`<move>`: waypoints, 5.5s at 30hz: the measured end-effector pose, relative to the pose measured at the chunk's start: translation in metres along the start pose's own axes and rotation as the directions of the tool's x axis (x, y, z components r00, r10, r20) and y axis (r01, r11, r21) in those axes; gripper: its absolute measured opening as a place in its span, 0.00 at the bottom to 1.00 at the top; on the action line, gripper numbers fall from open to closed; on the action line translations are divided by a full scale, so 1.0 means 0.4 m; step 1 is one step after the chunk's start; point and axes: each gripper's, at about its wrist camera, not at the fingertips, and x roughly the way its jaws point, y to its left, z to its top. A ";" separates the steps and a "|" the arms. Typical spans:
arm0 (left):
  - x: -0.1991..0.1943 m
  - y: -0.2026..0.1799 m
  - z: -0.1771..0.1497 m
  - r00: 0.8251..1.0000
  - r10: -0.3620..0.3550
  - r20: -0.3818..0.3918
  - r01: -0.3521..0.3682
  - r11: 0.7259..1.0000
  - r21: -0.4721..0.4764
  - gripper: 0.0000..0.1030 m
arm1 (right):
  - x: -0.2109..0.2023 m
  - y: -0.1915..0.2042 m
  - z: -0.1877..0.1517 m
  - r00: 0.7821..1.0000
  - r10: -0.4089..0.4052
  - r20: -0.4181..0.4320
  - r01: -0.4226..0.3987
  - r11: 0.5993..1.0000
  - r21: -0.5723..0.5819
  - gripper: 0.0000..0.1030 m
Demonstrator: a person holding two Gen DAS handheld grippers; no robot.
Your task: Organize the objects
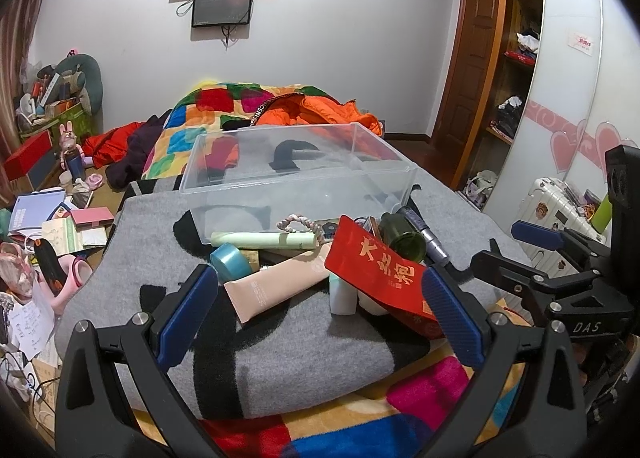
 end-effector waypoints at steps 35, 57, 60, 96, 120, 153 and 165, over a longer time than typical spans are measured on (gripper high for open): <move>0.055 0.134 -0.017 0.993 0.114 -0.005 -0.114 0.991 -0.066 1.00 | 0.087 -0.083 0.019 0.998 -0.058 -0.031 0.060 0.996 0.067 0.99; 0.236 0.240 -0.005 0.991 0.055 -0.122 -0.066 0.994 -0.085 0.70 | 0.254 -0.142 0.012 0.982 -0.022 -0.186 0.043 0.993 0.110 0.51; 0.234 0.243 -0.006 0.992 0.048 -0.119 -0.056 0.996 -0.069 0.66 | 0.268 -0.144 0.024 0.981 -0.014 -0.194 0.037 0.993 0.115 0.45; 0.125 0.259 0.063 1.000 0.009 -0.022 -0.011 0.995 -0.102 0.39 | 0.188 -0.156 0.120 0.997 -0.031 -0.072 0.041 0.990 0.135 0.23; 0.146 0.221 0.270 0.995 0.021 0.097 -0.018 0.999 -0.035 0.39 | 0.186 -0.040 0.377 0.992 0.016 0.124 -0.013 1.000 -0.022 0.23; 0.399 0.216 0.220 0.991 0.057 -0.125 -0.055 0.998 0.022 0.39 | 0.468 0.039 0.297 0.980 -0.021 -0.195 -0.019 0.979 -0.203 0.23; 0.384 0.212 0.212 0.990 0.043 -0.137 -0.042 0.999 0.013 0.47 | 0.457 0.045 0.296 0.981 -0.013 -0.196 -0.027 0.980 -0.198 0.34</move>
